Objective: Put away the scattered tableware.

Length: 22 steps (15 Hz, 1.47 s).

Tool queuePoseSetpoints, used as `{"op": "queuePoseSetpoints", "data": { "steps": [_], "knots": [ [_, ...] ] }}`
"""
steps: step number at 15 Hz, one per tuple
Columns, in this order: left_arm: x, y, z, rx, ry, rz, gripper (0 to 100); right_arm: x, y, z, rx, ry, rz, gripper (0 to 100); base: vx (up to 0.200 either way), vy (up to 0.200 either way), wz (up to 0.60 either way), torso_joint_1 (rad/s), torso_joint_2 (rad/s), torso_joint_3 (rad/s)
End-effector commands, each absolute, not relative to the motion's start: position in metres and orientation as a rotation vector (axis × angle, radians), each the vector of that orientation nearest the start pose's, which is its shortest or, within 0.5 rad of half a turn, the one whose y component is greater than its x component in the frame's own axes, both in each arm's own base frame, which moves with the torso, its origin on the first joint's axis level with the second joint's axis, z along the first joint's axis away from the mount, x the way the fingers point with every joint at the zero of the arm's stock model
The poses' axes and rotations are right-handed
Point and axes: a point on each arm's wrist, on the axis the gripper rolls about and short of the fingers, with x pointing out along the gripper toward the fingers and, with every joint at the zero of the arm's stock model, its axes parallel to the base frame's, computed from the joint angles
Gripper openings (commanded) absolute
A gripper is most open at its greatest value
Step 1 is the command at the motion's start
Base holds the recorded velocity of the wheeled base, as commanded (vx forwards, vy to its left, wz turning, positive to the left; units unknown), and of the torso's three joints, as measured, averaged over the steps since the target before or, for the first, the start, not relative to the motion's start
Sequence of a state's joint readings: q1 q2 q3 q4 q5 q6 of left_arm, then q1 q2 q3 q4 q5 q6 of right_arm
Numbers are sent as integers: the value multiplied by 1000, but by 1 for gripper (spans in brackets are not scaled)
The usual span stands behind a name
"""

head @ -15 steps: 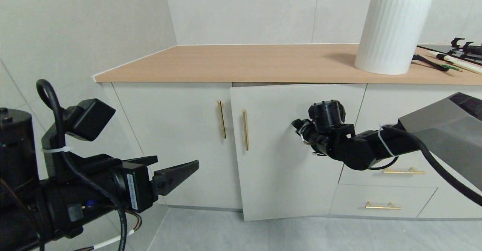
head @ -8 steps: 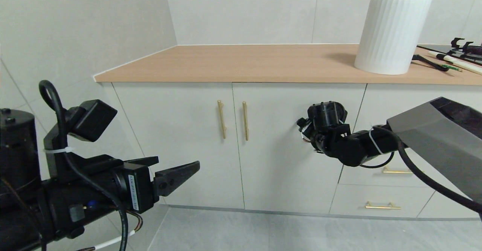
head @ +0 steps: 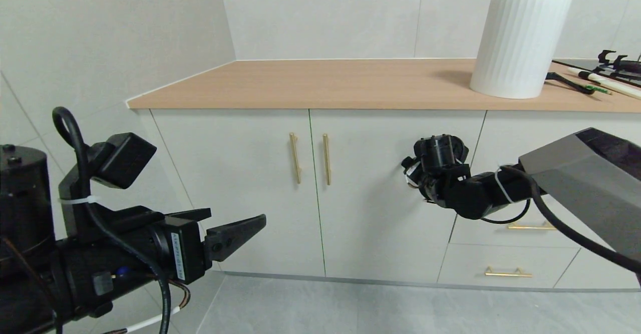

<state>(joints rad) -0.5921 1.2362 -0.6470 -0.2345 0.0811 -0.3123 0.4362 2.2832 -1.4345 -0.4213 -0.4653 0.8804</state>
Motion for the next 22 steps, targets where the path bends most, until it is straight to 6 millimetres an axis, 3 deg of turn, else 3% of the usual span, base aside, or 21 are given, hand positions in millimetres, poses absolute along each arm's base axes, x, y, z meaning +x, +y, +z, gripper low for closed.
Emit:
{"op": "queuePoseSetpoints", "data": {
  "steps": [1, 4, 6, 7, 8, 9, 12, 14, 15, 17, 20, 22],
  "knots": [
    [155, -102, 213, -184, 415, -447, 100, 366, 178, 153, 716, 408, -7, 100, 0, 0, 0, 0, 0, 0],
    [154, -101, 212, -182, 417, -448, 100, 293, 148, 198, 615, 430, 232, 100, 0, 0, 0, 0, 0, 0],
    [151, -100, 211, -166, 412, -450, 100, 251, 128, 233, 568, 325, 288, 100, 0, 0, 0, 0, 0, 0],
    [148, -98, 213, -155, 397, -455, 100, 221, 115, 253, 553, 252, 326, 100, 0, 0, 0, 0, 0, 0],
    [147, -96, 215, -151, 386, -455, 100, 202, 106, 260, 533, 213, 342, 100, 0, 0, 0, 0, 0, 0],
    [137, -87, 219, -160, 350, -448, 100, 159, 83, 271, 464, 112, 366, 100, 0, 0, 0, 0, 0, 0],
    [116, -64, 219, -174, 285, -404, 100, 107, 50, 263, 347, 42, 271, 100, 0, 0, 0, 0, 0, 0],
    [81, -42, 213, -195, 198, -394, 100, 63, 24, 258, 303, -38, 172, 100, 0, 0, 0, 0, 0, 0],
    [81, -42, 213, -195, 198, -394, 100, 63, 24, 258, 303, -38, 172, 100, 0, 0, 0, 0, 0, 0],
    [30, -10, 196, -77, -12, -304, 100, 8, -4, 238, 232, -63, 45, 100, 0, 0, 0, 0, 0, 0],
    [-10, 5, 183, 9, -124, -219, 100, -37, -16, 214, 169, -97, -56, 100, 0, 0, 0, 0, 0, 0],
    [-25, 8, 174, 20, -152, -160, 100, -58, -17, 189, 79, -120, -146, 100, 0, 0, 0, 0, 0, 0]
  ]
}}
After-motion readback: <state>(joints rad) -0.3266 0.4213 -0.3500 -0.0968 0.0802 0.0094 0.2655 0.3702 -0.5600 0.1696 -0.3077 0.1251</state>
